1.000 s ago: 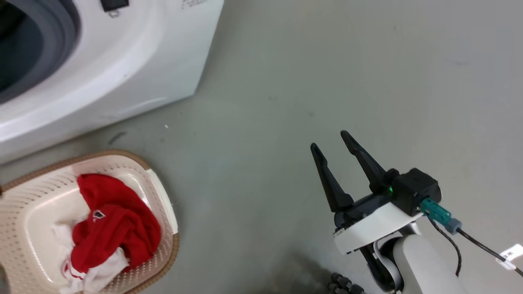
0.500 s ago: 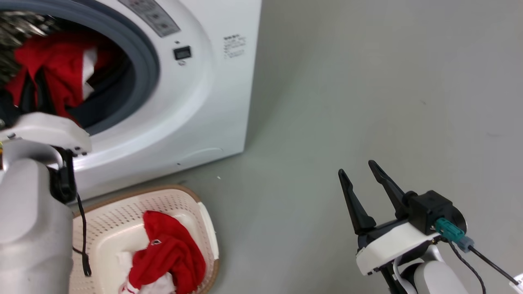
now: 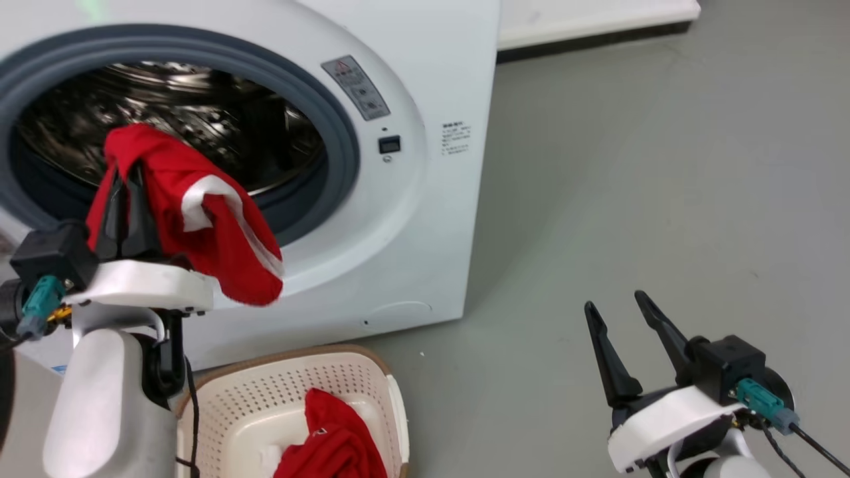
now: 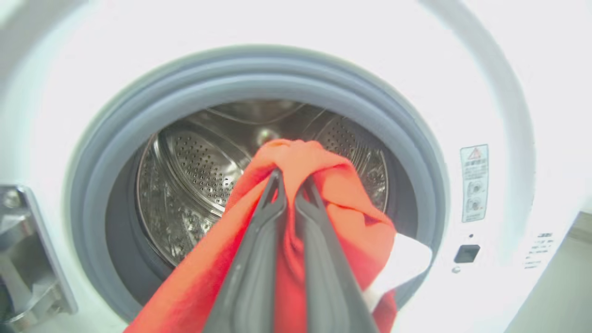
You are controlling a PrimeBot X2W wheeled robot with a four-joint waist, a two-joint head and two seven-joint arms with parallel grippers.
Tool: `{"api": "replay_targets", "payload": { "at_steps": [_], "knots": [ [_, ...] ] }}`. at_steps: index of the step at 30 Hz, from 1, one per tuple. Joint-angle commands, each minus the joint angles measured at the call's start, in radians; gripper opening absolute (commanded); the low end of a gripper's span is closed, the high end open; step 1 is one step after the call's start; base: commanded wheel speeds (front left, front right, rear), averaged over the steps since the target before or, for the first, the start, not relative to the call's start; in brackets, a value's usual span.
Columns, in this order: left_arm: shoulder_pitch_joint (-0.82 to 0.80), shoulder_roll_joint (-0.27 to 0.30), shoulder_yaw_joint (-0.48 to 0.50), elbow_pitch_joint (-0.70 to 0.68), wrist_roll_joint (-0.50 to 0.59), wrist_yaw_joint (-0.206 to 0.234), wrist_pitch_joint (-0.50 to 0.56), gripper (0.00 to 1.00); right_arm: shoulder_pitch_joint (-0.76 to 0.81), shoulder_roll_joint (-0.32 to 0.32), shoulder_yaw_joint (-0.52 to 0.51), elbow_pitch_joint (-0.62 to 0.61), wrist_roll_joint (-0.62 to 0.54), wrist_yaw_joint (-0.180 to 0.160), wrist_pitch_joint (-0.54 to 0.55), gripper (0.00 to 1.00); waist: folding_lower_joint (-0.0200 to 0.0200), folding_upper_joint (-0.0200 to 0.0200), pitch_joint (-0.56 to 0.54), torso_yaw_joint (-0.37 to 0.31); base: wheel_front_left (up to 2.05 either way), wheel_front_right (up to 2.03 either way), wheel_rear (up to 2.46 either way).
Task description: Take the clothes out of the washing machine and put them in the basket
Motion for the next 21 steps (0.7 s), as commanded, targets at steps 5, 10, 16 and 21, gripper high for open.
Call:
{"api": "replay_targets", "payload": {
  "at_steps": [5,10,16,21],
  "knots": [
    [0.074,-0.020,-0.013,-0.127,0.007,0.023,0.018,0.00,0.040,0.001,-0.020,-0.023,-0.003,-0.001,0.015,1.00,0.0003,-0.0001,-0.062,0.050,0.00,0.00,0.00],
    [0.187,-0.045,-0.034,-0.258,0.013,0.051,0.058,0.00,0.063,0.001,-0.020,-0.040,-0.008,-0.001,0.027,1.00,0.0003,-0.0001,-0.083,0.066,0.00,0.00,0.00],
    [0.372,-0.100,-0.067,-0.356,0.002,0.082,0.080,0.00,0.086,0.001,-0.027,-0.057,-0.014,-0.001,0.040,1.00,0.0003,-0.0001,-0.081,0.088,0.00,0.00,0.00],
    [0.470,-0.130,-0.085,-0.312,-0.024,0.087,0.074,0.00,0.080,0.002,-0.024,-0.077,-0.022,-0.001,0.052,1.00,0.0003,-0.0001,-0.055,0.119,0.00,0.00,0.00]
  ]
}}
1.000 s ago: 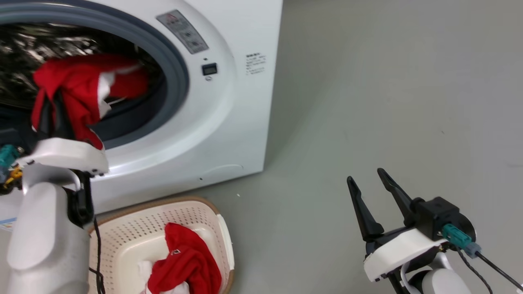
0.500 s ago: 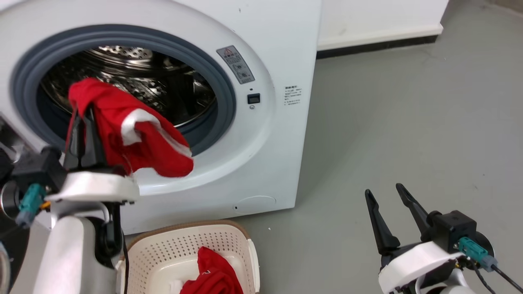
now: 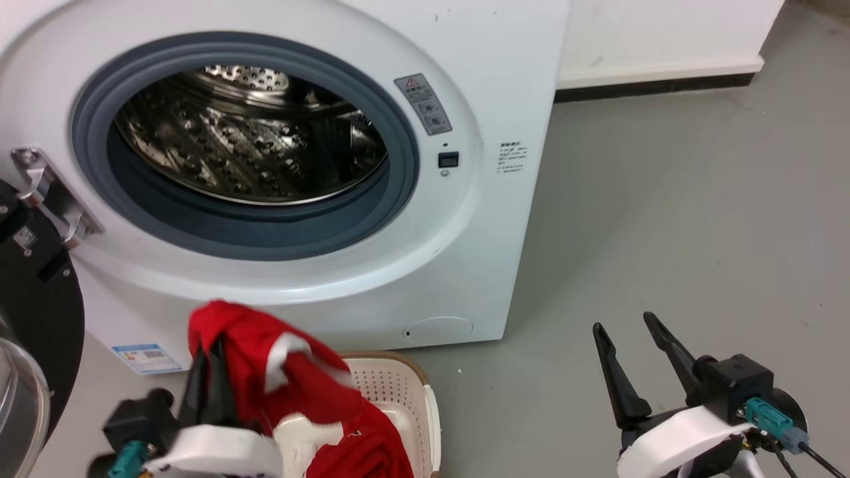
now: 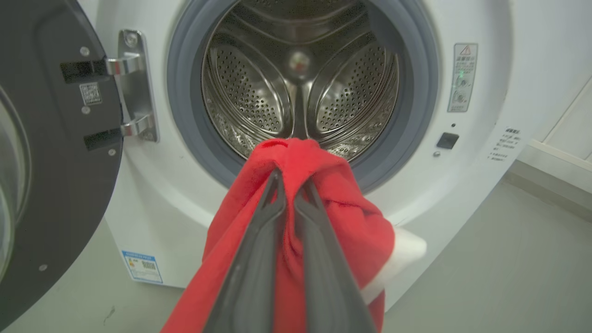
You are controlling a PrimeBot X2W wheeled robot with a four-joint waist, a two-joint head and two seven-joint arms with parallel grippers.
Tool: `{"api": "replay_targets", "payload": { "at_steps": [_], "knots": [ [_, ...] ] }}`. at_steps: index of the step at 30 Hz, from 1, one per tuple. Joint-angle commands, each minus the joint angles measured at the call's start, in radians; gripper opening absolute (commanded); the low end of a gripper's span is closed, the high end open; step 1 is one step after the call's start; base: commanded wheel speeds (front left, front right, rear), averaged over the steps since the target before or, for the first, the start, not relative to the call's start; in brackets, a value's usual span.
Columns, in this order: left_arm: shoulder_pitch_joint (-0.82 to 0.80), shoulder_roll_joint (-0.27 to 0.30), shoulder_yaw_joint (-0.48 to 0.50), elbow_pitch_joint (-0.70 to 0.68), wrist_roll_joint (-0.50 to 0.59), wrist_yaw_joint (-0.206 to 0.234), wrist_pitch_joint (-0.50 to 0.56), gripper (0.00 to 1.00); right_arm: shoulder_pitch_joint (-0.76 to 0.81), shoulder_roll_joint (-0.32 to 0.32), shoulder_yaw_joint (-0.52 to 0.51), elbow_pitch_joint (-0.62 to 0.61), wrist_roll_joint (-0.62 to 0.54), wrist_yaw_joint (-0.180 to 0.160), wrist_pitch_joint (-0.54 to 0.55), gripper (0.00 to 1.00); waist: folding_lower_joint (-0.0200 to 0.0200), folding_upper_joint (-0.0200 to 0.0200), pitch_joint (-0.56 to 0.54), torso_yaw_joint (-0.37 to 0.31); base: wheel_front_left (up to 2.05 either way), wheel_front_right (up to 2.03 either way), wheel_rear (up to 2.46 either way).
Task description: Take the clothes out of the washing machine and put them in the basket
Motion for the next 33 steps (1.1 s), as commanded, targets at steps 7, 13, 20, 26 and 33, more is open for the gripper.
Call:
{"api": "replay_targets", "payload": {
  "at_steps": [7,13,20,26,33],
  "knots": [
    [-0.004,-0.042,-0.040,0.207,-0.055,-0.017,-0.056,0.00,-0.050,0.002,0.005,-0.036,-0.013,-0.001,0.006,1.00,0.0001,-0.0001,0.116,0.030,0.00,0.00,0.00],
    [-0.101,-0.053,-0.052,0.427,-0.089,-0.046,-0.078,0.00,-0.103,0.001,0.028,-0.045,-0.018,-0.001,0.008,1.00,0.0001,-0.0001,0.240,0.009,0.00,0.00,0.00],
    [-0.325,-0.040,-0.001,0.728,-0.080,-0.082,-0.079,0.00,-0.196,0.002,0.065,-0.034,-0.010,-0.001,-0.015,1.00,0.0001,-0.0001,0.442,-0.047,0.00,0.00,0.00],
    [-0.442,-0.031,0.045,0.890,-0.064,-0.074,-0.080,0.00,-0.270,0.002,0.096,-0.007,0.003,-0.001,-0.048,1.00,0.0001,-0.0001,0.544,-0.104,0.00,0.00,0.00],
    [-0.487,-0.013,0.088,0.979,-0.050,-0.071,-0.080,0.02,-0.305,0.002,0.110,0.032,0.029,-0.001,-0.082,1.00,0.0001,-0.0001,0.582,-0.145,0.00,0.00,0.00]
  ]
}}
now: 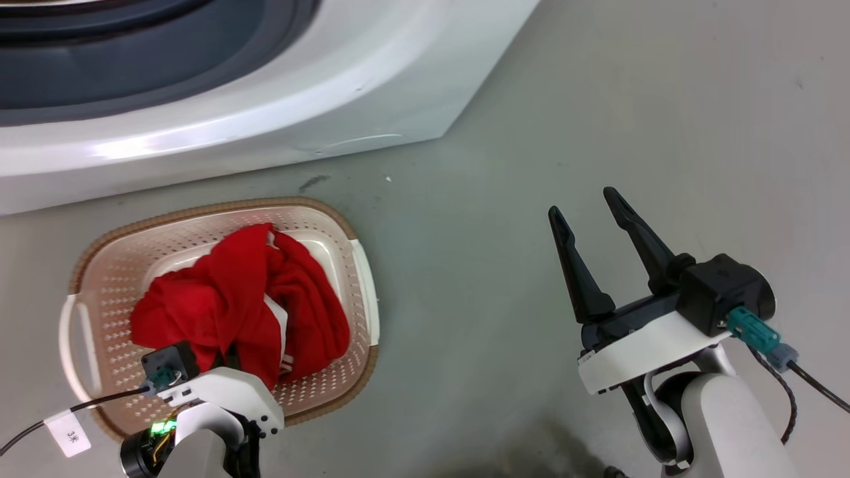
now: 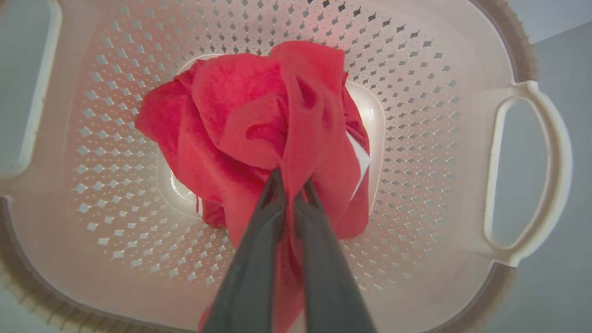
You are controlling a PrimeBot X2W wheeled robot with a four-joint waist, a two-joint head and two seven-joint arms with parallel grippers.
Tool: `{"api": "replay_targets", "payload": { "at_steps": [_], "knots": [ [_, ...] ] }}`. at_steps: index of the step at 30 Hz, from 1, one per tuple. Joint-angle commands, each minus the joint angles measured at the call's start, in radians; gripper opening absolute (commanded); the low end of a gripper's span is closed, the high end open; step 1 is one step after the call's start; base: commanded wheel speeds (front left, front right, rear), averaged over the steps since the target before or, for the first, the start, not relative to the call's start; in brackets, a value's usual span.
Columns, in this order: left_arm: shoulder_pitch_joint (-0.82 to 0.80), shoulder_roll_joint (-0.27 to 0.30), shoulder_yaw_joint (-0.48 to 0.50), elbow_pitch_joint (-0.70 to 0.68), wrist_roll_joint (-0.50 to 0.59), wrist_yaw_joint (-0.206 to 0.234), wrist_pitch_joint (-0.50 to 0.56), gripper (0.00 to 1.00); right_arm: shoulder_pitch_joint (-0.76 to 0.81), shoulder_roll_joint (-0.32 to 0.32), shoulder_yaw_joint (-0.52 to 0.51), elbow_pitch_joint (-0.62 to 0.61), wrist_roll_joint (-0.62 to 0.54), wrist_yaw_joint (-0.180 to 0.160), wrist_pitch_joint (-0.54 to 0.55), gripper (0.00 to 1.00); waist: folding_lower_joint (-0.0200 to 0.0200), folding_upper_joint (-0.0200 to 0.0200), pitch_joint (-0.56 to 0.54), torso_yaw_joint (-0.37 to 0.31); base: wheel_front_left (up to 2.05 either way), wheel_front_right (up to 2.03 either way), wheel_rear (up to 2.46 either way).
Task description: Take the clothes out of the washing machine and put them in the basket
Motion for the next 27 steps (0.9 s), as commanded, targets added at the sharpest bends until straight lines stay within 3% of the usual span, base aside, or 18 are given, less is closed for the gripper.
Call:
{"api": "replay_targets", "payload": {
  "at_steps": [1,2,3,8,13,20,27],
  "knots": [
    [-0.012,0.006,0.003,0.003,0.003,0.003,-0.002,0.29,-0.017,0.002,0.000,0.002,0.004,-0.001,-0.008,1.00,-0.0003,0.0000,0.015,-0.016,0.00,0.00,0.00],
    [-0.013,0.009,0.006,0.010,0.010,0.002,-0.002,0.60,-0.020,0.002,-0.001,0.009,0.007,-0.001,-0.010,1.00,-0.0003,0.0000,0.014,-0.017,0.00,0.00,0.00],
    [-0.017,0.013,0.012,0.019,0.020,-0.005,-0.002,1.00,-0.018,0.002,-0.005,0.026,0.009,-0.001,-0.018,1.00,-0.0003,0.0000,0.002,-0.014,0.00,0.00,0.00],
    [-0.003,0.008,-0.009,0.011,0.063,-0.034,-0.002,1.00,-0.010,0.002,-0.023,0.056,-0.006,-0.001,-0.024,1.00,-0.0003,0.0000,-0.055,0.005,0.00,0.00,0.00],
    [0.048,-0.007,0.017,-0.043,0.075,-0.054,-0.002,1.00,0.026,0.002,-0.051,0.078,-0.026,-0.001,-0.023,1.00,-0.0003,0.0000,-0.177,0.035,0.00,0.00,0.00],
    [0.136,-0.033,0.043,-0.168,0.102,-0.068,-0.002,1.00,0.102,0.002,-0.107,0.081,-0.053,-0.001,0.003,1.00,-0.0003,0.0000,-0.357,0.082,0.00,0.00,0.00],
    [0.186,-0.043,0.035,-0.323,0.120,-0.076,-0.002,1.00,0.165,0.002,-0.158,0.042,-0.076,-0.001,0.039,1.00,-0.0003,0.0000,-0.462,0.127,0.00,0.00,0.00]
  ]
}}
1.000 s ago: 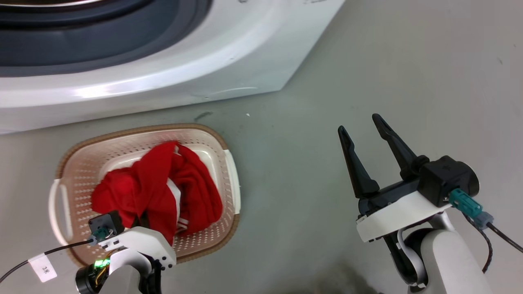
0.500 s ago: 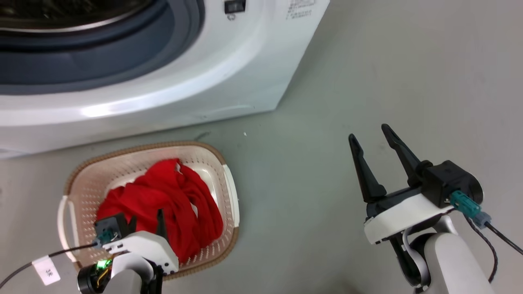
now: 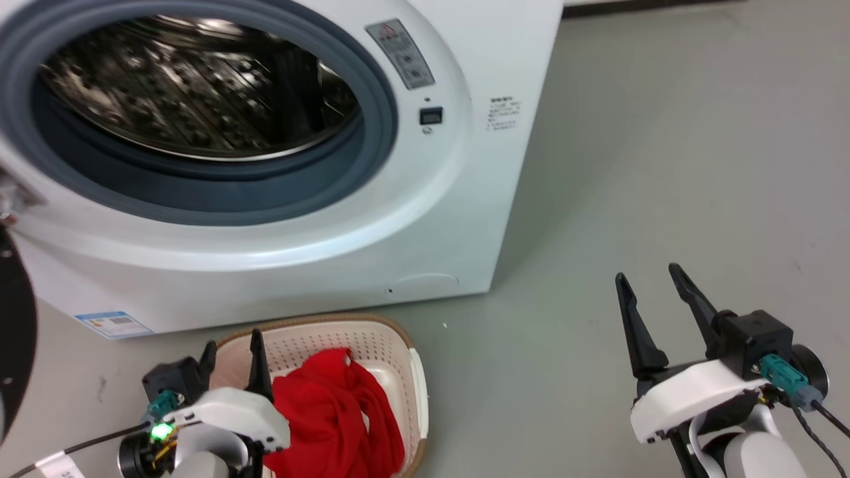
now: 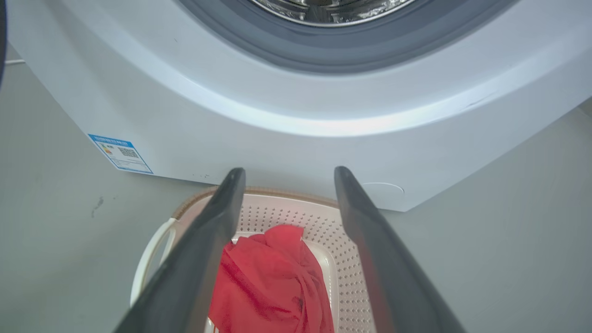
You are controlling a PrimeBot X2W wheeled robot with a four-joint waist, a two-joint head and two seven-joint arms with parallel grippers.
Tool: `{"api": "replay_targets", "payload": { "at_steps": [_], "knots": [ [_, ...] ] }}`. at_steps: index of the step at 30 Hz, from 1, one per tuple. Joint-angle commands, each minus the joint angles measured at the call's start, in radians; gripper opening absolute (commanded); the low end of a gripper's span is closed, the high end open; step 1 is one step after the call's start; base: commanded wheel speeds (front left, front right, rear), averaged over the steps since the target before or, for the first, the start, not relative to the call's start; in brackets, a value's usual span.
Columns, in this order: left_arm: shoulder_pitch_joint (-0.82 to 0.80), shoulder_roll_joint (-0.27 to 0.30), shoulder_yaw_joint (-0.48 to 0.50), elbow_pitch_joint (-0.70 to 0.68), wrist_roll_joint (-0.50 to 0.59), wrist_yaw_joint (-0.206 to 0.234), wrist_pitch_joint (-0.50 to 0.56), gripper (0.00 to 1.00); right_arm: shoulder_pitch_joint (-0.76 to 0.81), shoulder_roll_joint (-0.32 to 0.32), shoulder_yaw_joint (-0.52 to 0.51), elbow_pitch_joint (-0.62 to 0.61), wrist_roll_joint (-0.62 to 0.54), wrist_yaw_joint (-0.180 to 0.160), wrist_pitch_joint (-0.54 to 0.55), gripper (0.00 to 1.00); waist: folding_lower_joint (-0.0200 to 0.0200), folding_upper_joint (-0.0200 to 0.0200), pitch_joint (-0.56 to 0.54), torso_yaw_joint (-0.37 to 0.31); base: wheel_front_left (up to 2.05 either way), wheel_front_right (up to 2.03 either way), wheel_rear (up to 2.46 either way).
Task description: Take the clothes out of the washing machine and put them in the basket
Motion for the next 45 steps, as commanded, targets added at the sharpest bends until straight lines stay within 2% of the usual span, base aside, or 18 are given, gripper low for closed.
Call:
{"api": "replay_targets", "payload": {
  "at_steps": [1,13,22,30,45],
  "knots": [
    [0.009,-0.001,-0.003,-0.020,0.006,-0.003,-0.003,1.00,0.017,0.002,-0.003,-0.007,-0.005,-0.001,0.006,1.00,0.0002,0.0000,-0.052,0.039,0.00,0.00,0.00],
    [0.110,0.006,-0.100,-0.418,0.109,0.016,-0.003,1.00,0.109,0.002,-0.038,-0.063,-0.016,-0.001,0.041,1.00,0.0002,0.0000,-0.153,0.087,0.00,0.00,0.00],
    [0.240,0.043,-0.135,-0.598,0.170,0.035,0.040,1.00,0.175,0.002,-0.056,-0.089,-0.023,-0.001,0.059,1.00,0.0002,0.0000,-0.219,0.111,0.00,0.00,0.00],
    [0.328,0.040,-0.146,-0.657,0.166,0.055,0.080,1.00,0.197,0.002,-0.048,-0.098,-0.014,-0.001,0.065,1.00,0.0002,0.0000,-0.237,0.123,0.00,0.00,0.00],
    [0.325,0.054,-0.147,-0.648,0.154,0.069,0.098,1.00,0.187,0.002,-0.033,-0.097,-0.010,-0.001,0.064,1.00,0.0002,0.0000,-0.235,0.117,0.00,0.00,0.00]
  ]
}}
